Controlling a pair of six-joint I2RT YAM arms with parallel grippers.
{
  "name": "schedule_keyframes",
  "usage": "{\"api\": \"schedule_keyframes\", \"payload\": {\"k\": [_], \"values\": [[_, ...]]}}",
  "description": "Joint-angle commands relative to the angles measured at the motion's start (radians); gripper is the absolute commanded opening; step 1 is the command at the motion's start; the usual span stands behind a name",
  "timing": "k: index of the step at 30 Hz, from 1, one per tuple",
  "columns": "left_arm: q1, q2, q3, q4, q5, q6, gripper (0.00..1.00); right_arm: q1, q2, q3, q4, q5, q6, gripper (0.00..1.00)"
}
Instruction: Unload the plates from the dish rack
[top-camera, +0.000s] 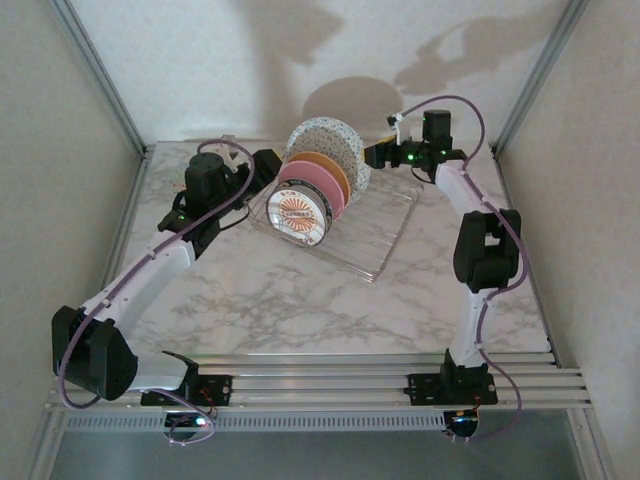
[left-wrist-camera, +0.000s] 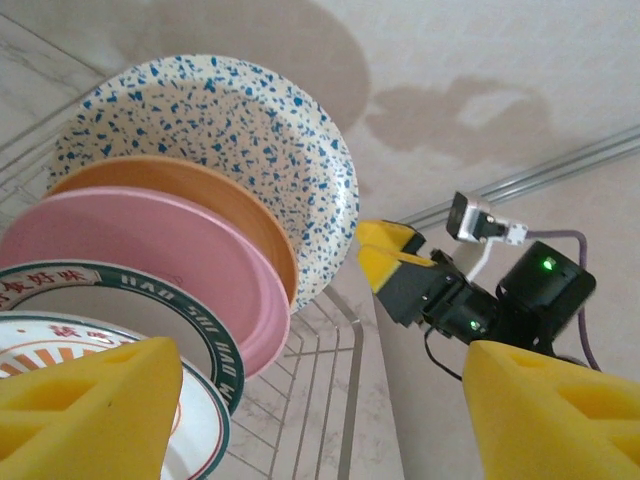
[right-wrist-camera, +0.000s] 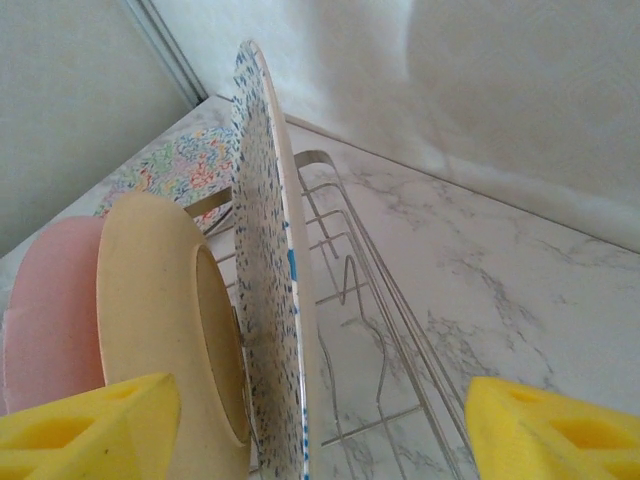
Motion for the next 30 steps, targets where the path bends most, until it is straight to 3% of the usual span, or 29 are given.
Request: {"api": "schedule_keyframes", "payload": {"k": [1, 21, 30], "values": [[-0.026, -0.028, -0.004, 0.032, 0.011, 0.018, 0.74, 0.025, 0.044, 0.042, -0.013, -0.026, 0.000, 0.73], [-0.037, 0.007, 0.021, 0.025, 0.019, 0.022, 0.74, 0.057, 0.120, 0.100, -0.024, -0.020, 0.029, 0.44], [-0.037, 0.015, 0.027, 0.029, 0.019, 0.033, 0.74, 0.077, 0.134, 0.128, -0.033, -0.022, 0.025, 0.27]]}}
